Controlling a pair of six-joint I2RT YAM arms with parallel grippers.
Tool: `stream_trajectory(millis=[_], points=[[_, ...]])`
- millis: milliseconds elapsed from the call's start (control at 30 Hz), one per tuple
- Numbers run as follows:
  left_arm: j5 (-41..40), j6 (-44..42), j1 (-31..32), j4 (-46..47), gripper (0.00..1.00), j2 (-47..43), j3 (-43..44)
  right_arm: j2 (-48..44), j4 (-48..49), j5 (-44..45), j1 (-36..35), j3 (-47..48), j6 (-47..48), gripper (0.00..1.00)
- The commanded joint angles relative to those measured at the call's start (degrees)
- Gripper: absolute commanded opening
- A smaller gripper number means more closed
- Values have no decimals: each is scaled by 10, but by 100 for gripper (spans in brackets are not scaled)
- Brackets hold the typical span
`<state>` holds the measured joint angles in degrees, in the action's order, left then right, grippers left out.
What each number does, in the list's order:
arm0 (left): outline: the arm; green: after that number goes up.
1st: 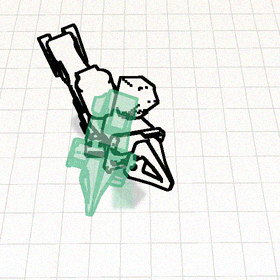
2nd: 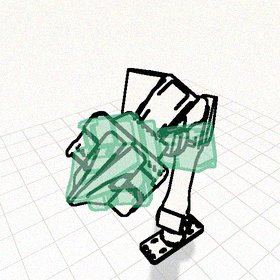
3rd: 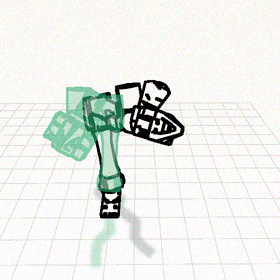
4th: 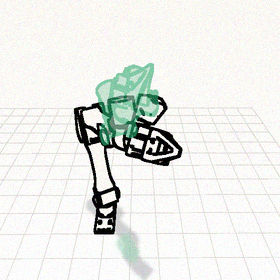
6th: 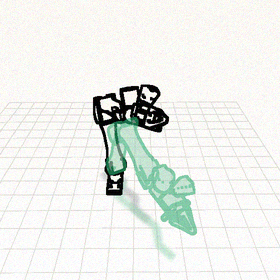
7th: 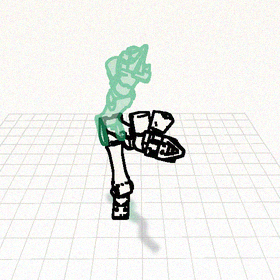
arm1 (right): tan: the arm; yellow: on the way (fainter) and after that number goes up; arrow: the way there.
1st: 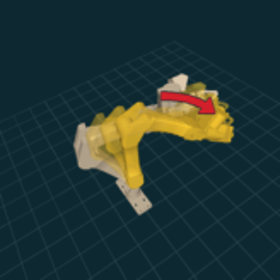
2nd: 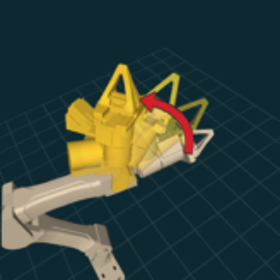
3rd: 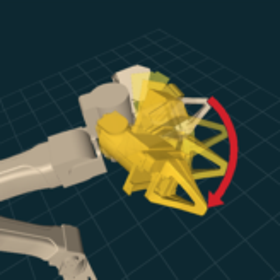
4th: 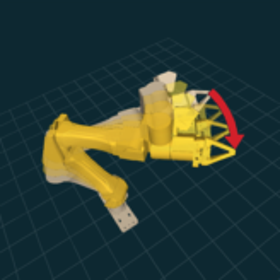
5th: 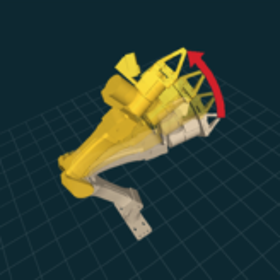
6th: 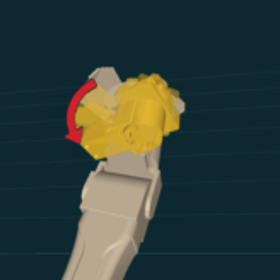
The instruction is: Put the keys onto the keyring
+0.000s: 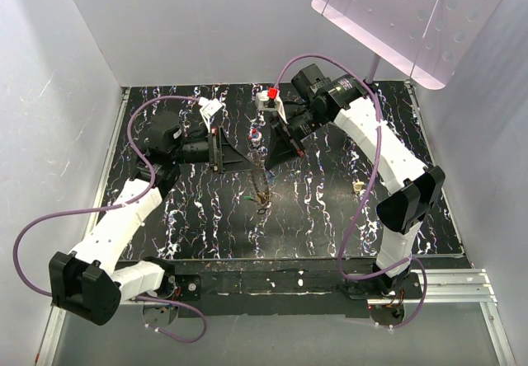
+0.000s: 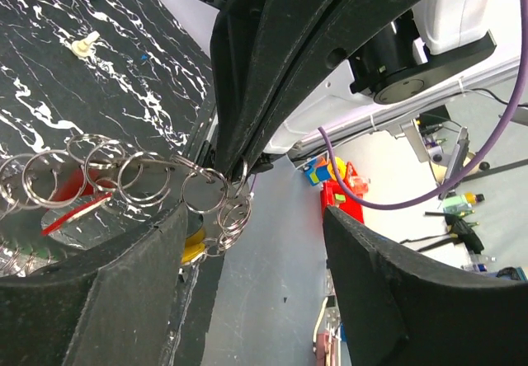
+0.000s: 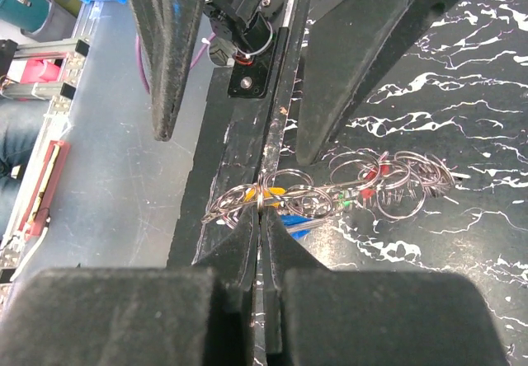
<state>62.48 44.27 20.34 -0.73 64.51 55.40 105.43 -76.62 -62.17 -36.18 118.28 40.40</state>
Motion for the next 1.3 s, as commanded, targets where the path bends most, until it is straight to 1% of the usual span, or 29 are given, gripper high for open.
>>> stream_trajectory(millis=[0, 67, 167, 300, 367, 467, 600, 700, 767, 833, 867, 1067, 1267], points=[[27, -16, 0, -17, 62, 11, 38, -4, -143, -44, -6, 2, 14, 1], [32, -20, 2, -23, 55, 18, 47, -1, -143, -45, -7, -1, 14, 1], [31, -43, 7, -56, 50, 29, 67, 2, -143, -47, -8, 0, 13, 1], [24, -82, 12, -119, 47, 40, 95, 5, -143, -44, -10, 1, 10, 1], [19, -100, 14, -148, 43, 44, 106, 5, -142, -43, -11, 1, 9, 1], [12, -124, 23, -185, 40, 53, 127, 6, -142, -43, -13, 0, 8, 1], [-8, -161, 37, -237, 38, 69, 156, 7, -142, -42, -14, 0, 8, 1], [-21, -188, 47, -276, 32, 82, 178, 7, -142, -42, -15, 1, 7, 1], [-35, -206, 51, -301, 30, 88, 191, 7, -142, -42, -15, -1, 7, 1], [-47, -222, 55, -332, 24, 95, 206, 7, -142, -42, -15, 0, 8, 1], [-52, -232, 58, -350, 22, 98, 215, 6, -142, -42, -15, -1, 7, 1], [-80, -280, 59, -428, 22, 111, 257, 4, -140, -42, -15, -2, 6, 1], [-92, -303, 64, -462, 21, 123, 277, 5, -137, -40, -15, -3, 2, 1]])
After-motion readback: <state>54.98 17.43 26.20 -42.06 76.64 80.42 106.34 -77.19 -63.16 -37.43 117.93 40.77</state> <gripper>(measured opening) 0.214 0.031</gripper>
